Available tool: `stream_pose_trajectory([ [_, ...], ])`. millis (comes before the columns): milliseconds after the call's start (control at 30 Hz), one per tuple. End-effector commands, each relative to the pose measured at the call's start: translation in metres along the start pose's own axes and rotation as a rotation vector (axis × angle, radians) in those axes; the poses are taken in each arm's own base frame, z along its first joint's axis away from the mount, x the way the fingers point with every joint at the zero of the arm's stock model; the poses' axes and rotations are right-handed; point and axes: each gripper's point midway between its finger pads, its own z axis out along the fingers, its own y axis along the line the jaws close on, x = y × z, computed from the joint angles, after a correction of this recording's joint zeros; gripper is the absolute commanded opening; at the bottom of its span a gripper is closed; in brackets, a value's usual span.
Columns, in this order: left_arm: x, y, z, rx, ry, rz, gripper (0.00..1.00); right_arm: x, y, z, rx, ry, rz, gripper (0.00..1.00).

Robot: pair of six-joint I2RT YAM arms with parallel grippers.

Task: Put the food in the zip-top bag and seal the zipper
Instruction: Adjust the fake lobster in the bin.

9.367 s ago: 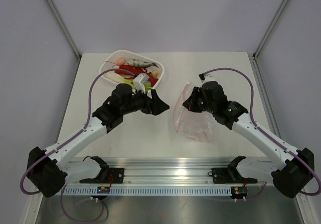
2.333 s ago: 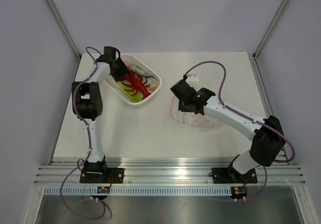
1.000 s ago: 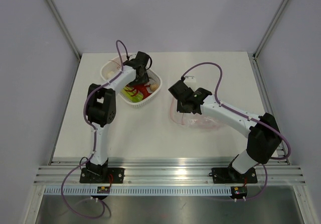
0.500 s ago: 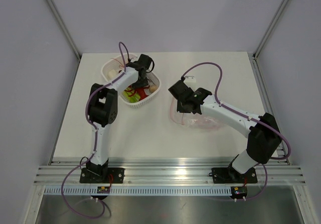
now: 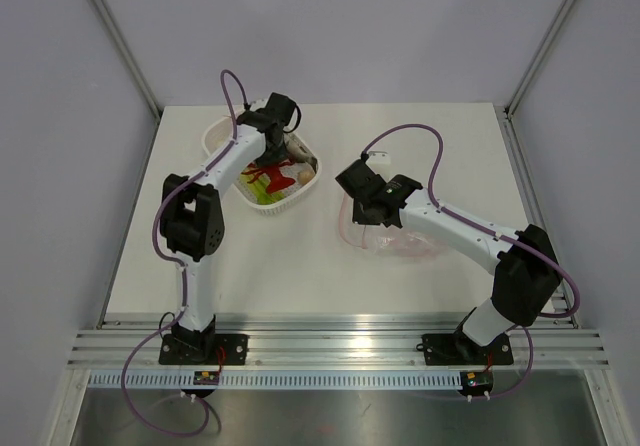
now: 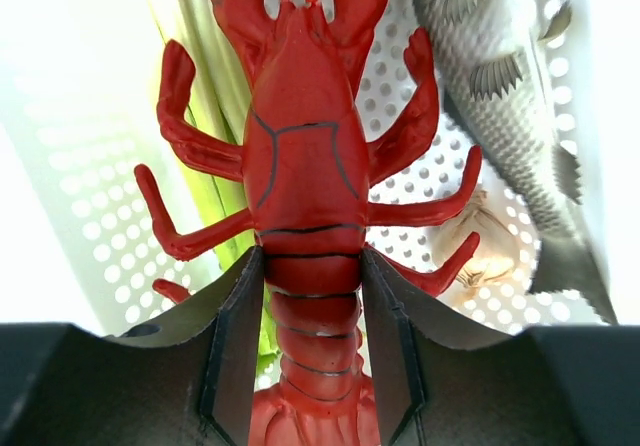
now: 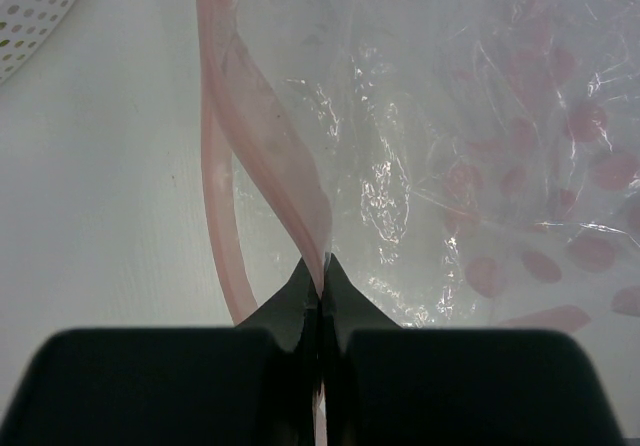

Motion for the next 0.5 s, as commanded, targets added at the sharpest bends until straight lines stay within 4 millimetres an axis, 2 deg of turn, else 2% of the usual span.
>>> stream_pose_trajectory([
  [0, -0.029, 0.001, -0.033, 0.018, -0.068, -0.033, 0.00, -0.010, 0.009, -0.010, -0.032, -0.030, 0.019, 0.00],
  [167, -0.039, 0.006, -0.053, 0.031, -0.095, -0.029, 0.00, -0.008, 0.006, -0.012, -0.033, -0.032, 0.024, 0.00],
  [333, -0.056, 0.013, -0.086, 0.074, -0.154, -0.018, 0.00, -0.007, 0.007, -0.014, -0.038, -0.033, 0.028, 0.00],
  [467, -0.063, 0.018, -0.100, 0.084, -0.178, -0.006, 0.00, -0.007, 0.008, -0.014, -0.042, -0.035, 0.028, 0.00],
])
